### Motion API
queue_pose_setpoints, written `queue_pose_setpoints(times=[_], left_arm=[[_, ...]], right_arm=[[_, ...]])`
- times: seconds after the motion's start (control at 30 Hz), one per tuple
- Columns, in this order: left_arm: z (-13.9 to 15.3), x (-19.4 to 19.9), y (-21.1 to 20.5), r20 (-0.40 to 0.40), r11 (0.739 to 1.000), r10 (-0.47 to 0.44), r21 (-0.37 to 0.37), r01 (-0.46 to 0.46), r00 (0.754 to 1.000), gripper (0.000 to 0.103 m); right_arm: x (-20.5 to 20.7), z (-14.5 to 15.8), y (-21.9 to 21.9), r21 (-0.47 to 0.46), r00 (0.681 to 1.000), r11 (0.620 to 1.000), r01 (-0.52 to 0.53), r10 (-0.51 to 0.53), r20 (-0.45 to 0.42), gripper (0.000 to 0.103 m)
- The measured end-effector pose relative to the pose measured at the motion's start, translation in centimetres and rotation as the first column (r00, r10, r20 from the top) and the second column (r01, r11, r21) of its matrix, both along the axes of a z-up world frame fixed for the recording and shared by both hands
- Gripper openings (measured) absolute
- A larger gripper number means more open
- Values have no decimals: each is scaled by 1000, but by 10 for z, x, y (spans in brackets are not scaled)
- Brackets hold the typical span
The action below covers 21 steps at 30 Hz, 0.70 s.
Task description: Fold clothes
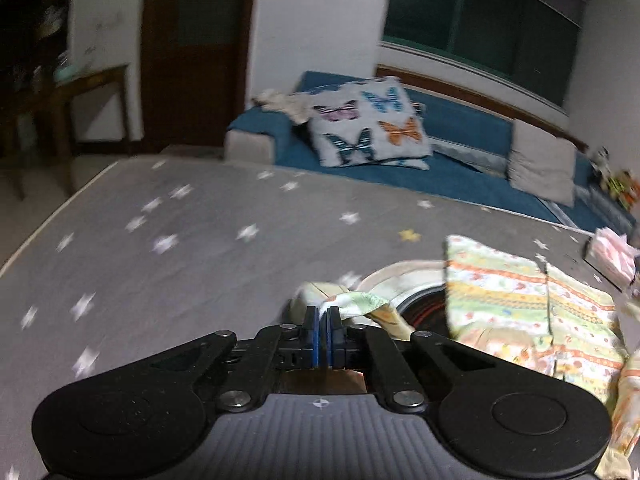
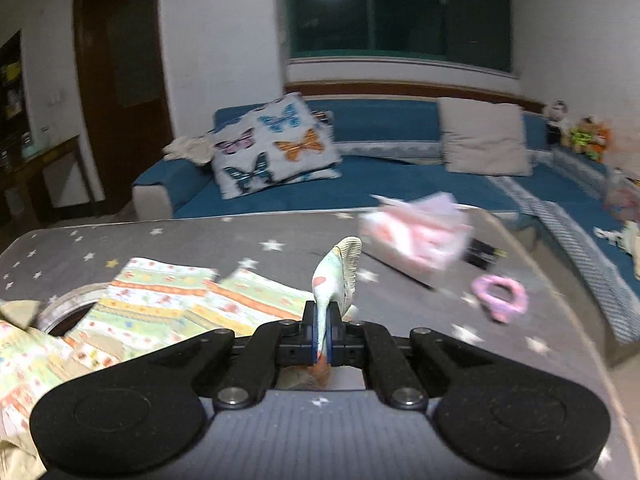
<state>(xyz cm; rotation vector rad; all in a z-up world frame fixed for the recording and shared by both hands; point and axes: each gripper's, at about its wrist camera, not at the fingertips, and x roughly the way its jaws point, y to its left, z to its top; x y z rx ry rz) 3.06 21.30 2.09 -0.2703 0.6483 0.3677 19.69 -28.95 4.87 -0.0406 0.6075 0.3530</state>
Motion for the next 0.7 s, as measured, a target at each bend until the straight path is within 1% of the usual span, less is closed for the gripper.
queue_pose_setpoints(times=[0.03,0.1,0.2,0.27,0.33,0.37,0.43,0.53,0.57,0.6,0.63,0.67,0.7], left_arm=[[-2,-11,1,-2,1000,11,-2,-11,1000,2],[-5,-31,2,-6,999,43,16,-43,999,0],[-9,-55,9,-9,997,71,-11,-72,997,0],[-12,-60,12,-36,996,85,9,-85,996,0],[-12,-63,14,-47,997,78,7,-77,996,0],[-11,-64,13,-48,998,70,6,-70,996,1],[-8,-63,9,-44,999,48,25,-47,998,2],[-1,-55,1,-32,998,25,57,-23,999,3],[0,-51,-2,-30,998,13,67,-11,999,6],[1,-47,-6,-28,997,0,77,2,1000,16],[2,-43,-9,-27,996,-13,87,16,1000,23],[3,-38,-13,-26,995,-27,98,29,999,37],[4,-34,-16,-24,993,-40,108,42,999,44]], right_arm=[[-7,-1,-12,2,1000,1000,19,-19,-2,3],[-22,-7,-33,-3,998,998,57,-57,-11,3],[-39,-25,-61,-17,992,993,113,-114,-62,4],[-44,-42,-76,-33,981,989,147,-150,-121,9],[-48,-59,-90,-51,966,982,181,-187,-179,11],[-51,-66,-96,-58,957,978,199,-207,-201,13],[-55,-73,-103,-70,947,971,229,-239,-213,21],[-58,-70,-106,-84,946,963,255,-267,-186,25],[-57,-67,-107,-84,946,961,263,-274,-174,31],[-57,-64,-108,-81,946,959,271,-281,-162,34],[-55,-62,-109,-79,946,958,276,-285,-152,39],[-53,-62,-109,-79,947,958,277,-286,-146,40],[-50,-63,-109,-81,948,958,276,-285,-145,40]])
